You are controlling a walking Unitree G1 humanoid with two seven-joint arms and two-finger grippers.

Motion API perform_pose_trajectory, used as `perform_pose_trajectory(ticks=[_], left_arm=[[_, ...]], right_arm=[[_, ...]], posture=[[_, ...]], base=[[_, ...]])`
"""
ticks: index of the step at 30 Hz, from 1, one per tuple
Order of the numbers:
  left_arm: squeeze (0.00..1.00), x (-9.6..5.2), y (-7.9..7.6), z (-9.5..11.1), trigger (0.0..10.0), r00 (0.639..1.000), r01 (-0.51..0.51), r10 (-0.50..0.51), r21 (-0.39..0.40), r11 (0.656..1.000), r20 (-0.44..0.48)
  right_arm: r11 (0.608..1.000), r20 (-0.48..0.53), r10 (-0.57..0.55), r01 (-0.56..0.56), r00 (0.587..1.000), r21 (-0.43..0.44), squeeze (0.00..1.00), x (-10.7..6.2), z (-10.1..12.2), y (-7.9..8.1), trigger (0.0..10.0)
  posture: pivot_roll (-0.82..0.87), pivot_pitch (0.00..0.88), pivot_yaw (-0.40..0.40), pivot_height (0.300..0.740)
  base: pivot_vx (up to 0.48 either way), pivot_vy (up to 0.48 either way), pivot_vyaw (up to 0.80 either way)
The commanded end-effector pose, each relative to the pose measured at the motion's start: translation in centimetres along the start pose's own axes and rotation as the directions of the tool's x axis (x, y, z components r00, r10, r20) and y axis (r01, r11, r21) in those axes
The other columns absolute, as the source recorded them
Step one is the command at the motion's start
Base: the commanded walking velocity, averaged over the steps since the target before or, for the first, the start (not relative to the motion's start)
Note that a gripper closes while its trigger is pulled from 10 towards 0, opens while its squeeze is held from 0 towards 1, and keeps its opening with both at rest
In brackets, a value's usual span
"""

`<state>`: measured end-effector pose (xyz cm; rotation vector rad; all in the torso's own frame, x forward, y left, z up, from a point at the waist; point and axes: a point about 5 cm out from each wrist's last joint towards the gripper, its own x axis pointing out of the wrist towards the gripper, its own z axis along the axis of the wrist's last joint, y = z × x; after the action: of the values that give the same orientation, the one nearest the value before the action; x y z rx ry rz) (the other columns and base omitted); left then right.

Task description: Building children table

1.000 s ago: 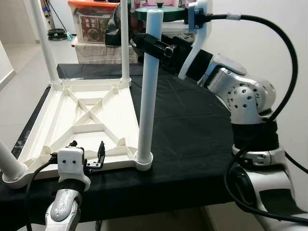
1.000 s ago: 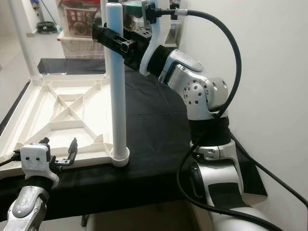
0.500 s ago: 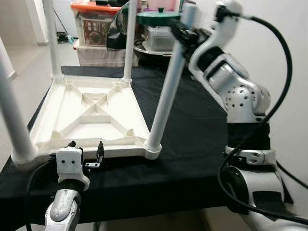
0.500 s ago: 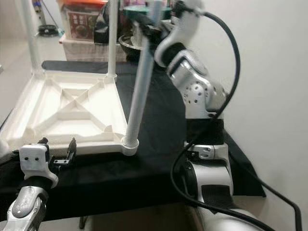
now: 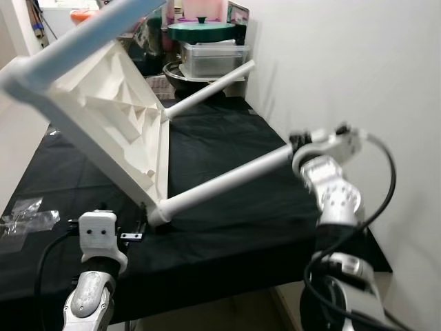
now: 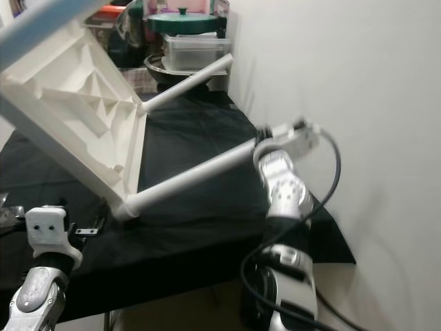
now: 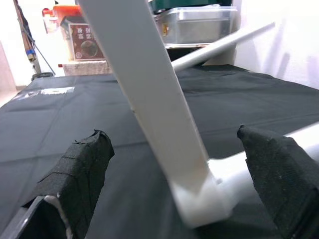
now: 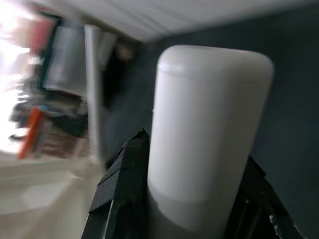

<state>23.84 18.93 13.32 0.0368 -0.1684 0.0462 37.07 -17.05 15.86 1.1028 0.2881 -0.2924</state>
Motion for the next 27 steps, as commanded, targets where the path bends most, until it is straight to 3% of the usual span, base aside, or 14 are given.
perform_pose_trajectory(ticks=[1,10,11,15,16,19,20,27], left_arm=[[0.0,0.0,-0.1,-0.3,10.0,1.0,0.001,-0.001,0.01,1.0,-0.017],[0.0,0.2,0.2,-0.2,10.0,1.0,0.0,0.0,0.022,1.0,-0.018],[0.0,0.2,0.2,-0.2,10.0,1.0,-0.001,0.002,0.021,1.0,-0.017],[0.0,0.1,0.1,-0.2,10.0,1.0,-0.004,0.004,0.022,1.0,-0.018],[0.0,0.0,0.1,-0.2,10.0,1.0,-0.003,0.004,0.023,1.0,-0.02],[0.0,0.0,0.1,-0.2,10.0,1.0,-0.003,0.003,0.024,1.0,-0.021],[0.0,0.0,0.1,-0.2,10.0,1.0,-0.002,0.003,0.025,1.0,-0.022],[0.0,0.0,0.0,-0.4,10.0,1.0,0.002,-0.002,0.024,1.0,-0.026]], right_arm=[[0.967,-0.157,-0.223,0.198,0.962,-0.161,0.0,0.4,-4.4,-4.7,0.0],[0.936,-0.18,-0.323,0.286,0.929,-0.205,0.0,0.9,-5.0,-6.3,0.0],[0.934,-0.201,-0.323,0.277,0.925,-0.225,0.0,1.0,-5.3,-6.3,10.0],[0.934,-0.219,-0.275,0.206,0.936,-0.291,0.0,1.2,-5.7,-5.4,10.0],[0.94,-0.215,-0.256,0.191,0.942,-0.282,0.95,1.3,-5.6,-5.1,10.0],[0.949,-0.21,-0.235,0.177,0.949,-0.26,0.95,1.4,-5.5,-4.8,10.0],[0.951,-0.212,-0.233,0.176,0.949,-0.253,1.0,1.4,-5.4,-4.8,10.0],[0.94,-0.145,-0.298,0.263,0.944,-0.217,1.0,1.5,-3.8,-5.7,10.0]], posture=[[-0.01,0.0,-0.081,0.74],[0.0,0.0,-0.085,0.74],[0.0,0.0,-0.087,0.74],[0.0,0.0,-0.088,0.74],[0.0,0.0,-0.087,0.74],[0.0,0.0,-0.087,0.74],[0.0,0.0,-0.087,0.74],[-0.01,0.0,-0.082,0.74]], base=[[0.0,0.0,0.0],[0.0,0.0,0.0],[0.0,0.0,0.0],[0.0,0.0,0.0],[0.0,0.0,0.0],[0.0,0.0,0.0],[0.0,0.0,0.0],[0.0,0.0,0.0]])
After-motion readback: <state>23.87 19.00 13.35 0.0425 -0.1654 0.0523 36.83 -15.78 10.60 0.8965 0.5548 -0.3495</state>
